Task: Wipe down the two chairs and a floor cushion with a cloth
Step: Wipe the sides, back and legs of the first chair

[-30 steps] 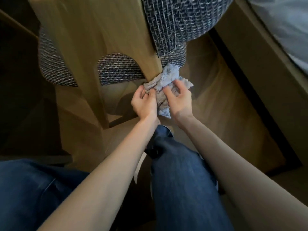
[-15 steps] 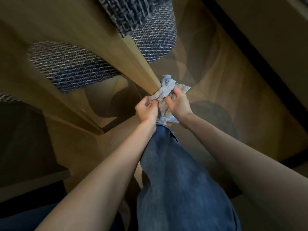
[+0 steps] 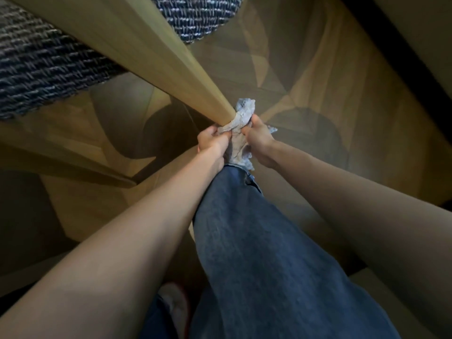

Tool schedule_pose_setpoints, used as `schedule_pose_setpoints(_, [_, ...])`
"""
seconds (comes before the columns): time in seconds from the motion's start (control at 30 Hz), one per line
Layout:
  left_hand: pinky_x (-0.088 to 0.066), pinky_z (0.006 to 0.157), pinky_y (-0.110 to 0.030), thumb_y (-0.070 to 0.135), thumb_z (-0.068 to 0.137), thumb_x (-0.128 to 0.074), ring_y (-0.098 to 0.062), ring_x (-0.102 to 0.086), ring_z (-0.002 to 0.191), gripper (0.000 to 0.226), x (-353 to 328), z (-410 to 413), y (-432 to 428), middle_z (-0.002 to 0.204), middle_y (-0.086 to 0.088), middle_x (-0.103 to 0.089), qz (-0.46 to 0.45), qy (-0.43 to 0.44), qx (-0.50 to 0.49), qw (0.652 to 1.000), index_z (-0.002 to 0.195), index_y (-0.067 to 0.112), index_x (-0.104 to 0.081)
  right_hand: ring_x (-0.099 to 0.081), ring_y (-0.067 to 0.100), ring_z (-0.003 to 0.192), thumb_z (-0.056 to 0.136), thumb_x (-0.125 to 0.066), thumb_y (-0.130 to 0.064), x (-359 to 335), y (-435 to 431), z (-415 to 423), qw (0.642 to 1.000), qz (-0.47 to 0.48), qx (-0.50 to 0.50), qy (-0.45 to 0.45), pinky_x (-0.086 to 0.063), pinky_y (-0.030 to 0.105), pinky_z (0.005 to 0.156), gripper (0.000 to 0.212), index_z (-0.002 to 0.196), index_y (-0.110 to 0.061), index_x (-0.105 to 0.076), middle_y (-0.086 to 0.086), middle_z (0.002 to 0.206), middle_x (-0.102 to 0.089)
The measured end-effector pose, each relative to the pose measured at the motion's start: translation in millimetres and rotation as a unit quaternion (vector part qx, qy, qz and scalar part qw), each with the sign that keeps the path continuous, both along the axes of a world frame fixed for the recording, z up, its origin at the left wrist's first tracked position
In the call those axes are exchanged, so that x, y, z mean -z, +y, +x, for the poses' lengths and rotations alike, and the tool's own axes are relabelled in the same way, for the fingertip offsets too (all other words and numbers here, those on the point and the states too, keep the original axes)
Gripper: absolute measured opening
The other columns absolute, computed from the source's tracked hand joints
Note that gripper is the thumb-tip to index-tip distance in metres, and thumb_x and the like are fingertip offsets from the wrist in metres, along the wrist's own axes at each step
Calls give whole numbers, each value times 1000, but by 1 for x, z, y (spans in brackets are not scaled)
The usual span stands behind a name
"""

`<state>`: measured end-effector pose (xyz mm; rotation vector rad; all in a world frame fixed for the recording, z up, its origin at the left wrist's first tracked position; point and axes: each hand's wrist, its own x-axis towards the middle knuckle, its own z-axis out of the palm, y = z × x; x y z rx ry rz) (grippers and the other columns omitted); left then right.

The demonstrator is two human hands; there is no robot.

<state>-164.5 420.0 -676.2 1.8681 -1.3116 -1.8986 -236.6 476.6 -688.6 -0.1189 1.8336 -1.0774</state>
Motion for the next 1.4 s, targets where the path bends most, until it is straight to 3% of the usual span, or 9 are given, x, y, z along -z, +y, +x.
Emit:
schedule_pose_setpoints(0.1, [-55,57,-19,1,88,-62,-13,-66,72,27,-13,4,0,102,-11,-70,14,38,-42,998,114,4,-67,-62,29,107,92,-44,2,-19,2,2,999,-38,22,20,-52,45,93,29,117,-10,-54,16,114,-64])
schedule_pose_setpoints(0.3, [-56,84,-40,-8,86,-59,-28,-67,88,17,-81,23,8,94,-17,-69,18,109,-155,982,94,3,-69,-66,24,96,86,-66,-7,-95,5,15,990,-104,27,87,-55,39,87,28,115,-6,-63,11,103,-69])
schedule_pose_setpoints(0.47, [-48,42,-16,-12,84,-61,-7,-62,44,14,-155,39,17,52,1,-66,14,205,-255,945,83,2,-65,-68,22,96,81,-71,-15,-167,-4,26,988,-104,27,109,-56,42,87,34,114,-11,-67,8,104,-71])
schedule_pose_setpoints(0.7, [-52,48,-18,-8,86,-62,-8,-64,49,24,-245,69,19,77,-6,-68,-20,276,-283,918,110,-7,-65,-68,19,99,79,-76,-23,-253,-9,51,982,-147,29,115,-54,39,93,38,114,-11,-66,7,106,-70])
schedule_pose_setpoints(0.87, [-54,50,-22,-7,85,-64,-10,-66,54,30,-300,100,32,95,-18,-72,-46,291,-280,914,115,-3,-65,-65,20,98,86,-69,-21,-304,12,82,980,-163,1,110,-52,33,90,18,95,-7,-63,9,105,-67])
schedule_pose_setpoints(0.93, [-53,50,-23,-3,85,-66,-11,-67,59,31,-314,117,42,87,-10,-73,-59,278,-257,924,116,1,-66,-60,21,88,88,-67,-17,-319,27,98,980,-175,-11,97,-49,34,80,13,80,-13,-58,11,94,-62])
schedule_pose_setpoints(1.03, [-53,52,-21,-1,88,-63,-9,-68,61,25,-334,143,60,74,-2,-70,-89,290,-223,926,113,0,-66,-63,22,91,86,-69,-15,-341,52,119,974,-208,-2,95,-53,39,87,9,85,-14,-60,11,98,-65])
schedule_pose_setpoints(1.23, [-53,93,-37,13,91,-63,-18,-64,103,12,-372,189,98,109,-7,-67,-235,202,-63,949,103,15,-64,-64,30,107,83,-73,-20,-378,103,148,960,-251,8,122,-53,44,93,20,99,-17,-61,17,115,-65])
schedule_pose_setpoints(1.4, [-51,95,-39,19,91,-64,-16,-62,103,9,-403,211,116,108,-4,-66,-306,176,0,935,99,17,-60,-65,13,86,83,-75,-23,-409,130,153,952,-273,-11,136,-53,17,62,22,101,-22,-62,4,102,-64])
